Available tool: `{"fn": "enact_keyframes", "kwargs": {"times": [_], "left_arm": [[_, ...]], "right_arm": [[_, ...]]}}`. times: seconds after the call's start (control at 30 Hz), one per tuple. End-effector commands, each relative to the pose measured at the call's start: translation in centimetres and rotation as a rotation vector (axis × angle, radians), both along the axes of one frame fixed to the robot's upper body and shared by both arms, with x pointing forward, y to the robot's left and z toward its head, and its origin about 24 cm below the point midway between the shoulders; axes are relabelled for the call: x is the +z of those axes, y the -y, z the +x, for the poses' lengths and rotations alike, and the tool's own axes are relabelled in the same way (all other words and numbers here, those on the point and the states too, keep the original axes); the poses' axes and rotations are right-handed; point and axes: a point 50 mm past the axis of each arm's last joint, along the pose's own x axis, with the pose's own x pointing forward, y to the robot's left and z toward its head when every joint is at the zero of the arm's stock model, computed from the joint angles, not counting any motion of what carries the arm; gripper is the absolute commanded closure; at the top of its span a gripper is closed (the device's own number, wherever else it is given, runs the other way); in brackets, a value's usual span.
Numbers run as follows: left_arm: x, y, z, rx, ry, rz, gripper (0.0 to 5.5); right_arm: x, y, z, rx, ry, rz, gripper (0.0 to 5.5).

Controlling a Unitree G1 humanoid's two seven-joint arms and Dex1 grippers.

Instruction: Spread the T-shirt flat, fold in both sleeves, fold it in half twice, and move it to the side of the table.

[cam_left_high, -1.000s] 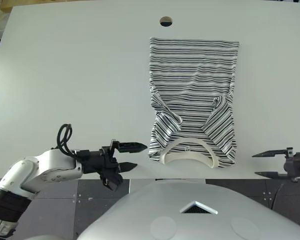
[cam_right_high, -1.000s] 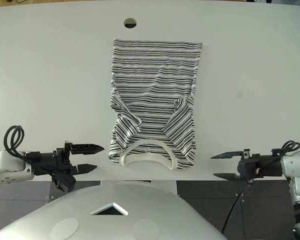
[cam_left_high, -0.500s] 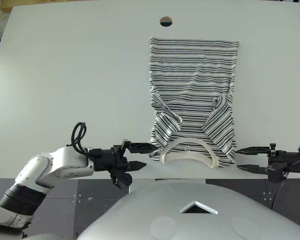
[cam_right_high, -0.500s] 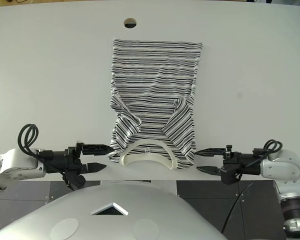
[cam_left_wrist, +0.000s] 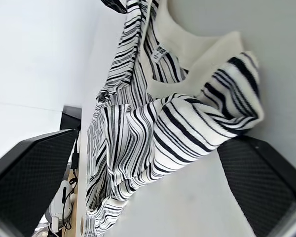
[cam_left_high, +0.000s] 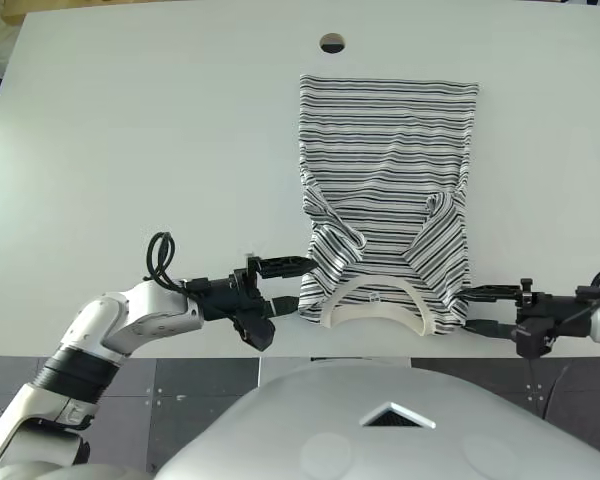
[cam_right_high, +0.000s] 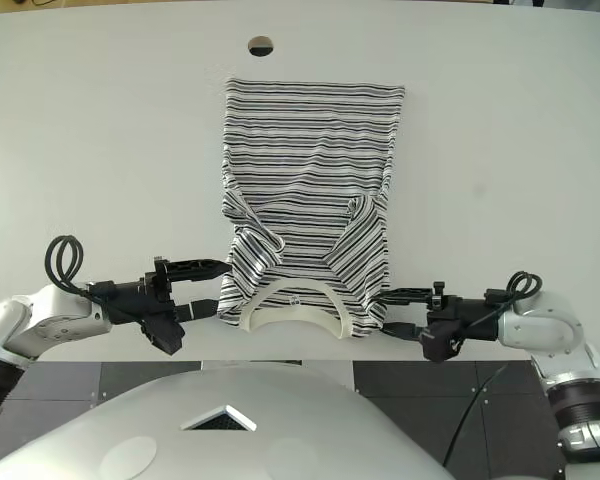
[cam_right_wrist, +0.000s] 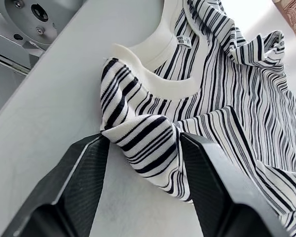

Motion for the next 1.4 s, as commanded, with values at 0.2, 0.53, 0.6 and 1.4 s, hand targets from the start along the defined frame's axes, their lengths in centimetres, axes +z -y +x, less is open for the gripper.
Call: {"fn": "enact_keyframes", "kwargs": {"times": [0.2,0.53,0.6,1.4], "left_arm": [[-7.0,-2.4,-4.5,-0.107,-0.229,0.381,1.81],[-8.0,-2.5,-4.2,-0.144,-0.161,0.442,3.60],[-8.1,-2.6,-4.3,-0.156,-0.161,0.444,3.83],[1.5,0.4,-6.0,-0.023,-0.976,0.119,5.39]], "right_arm": [[-1.3,-0.1,-0.3,0.040,-0.055,-0.079,3.68],[-1.3,-0.3,-0.4,0.039,-0.065,-0.059,5.40],[-1.3,-0.4,-0.4,0.036,-0.065,-0.056,5.40],[5.4,-1.9,1.5,-0.157,-0.576,0.289,5.40]]}}
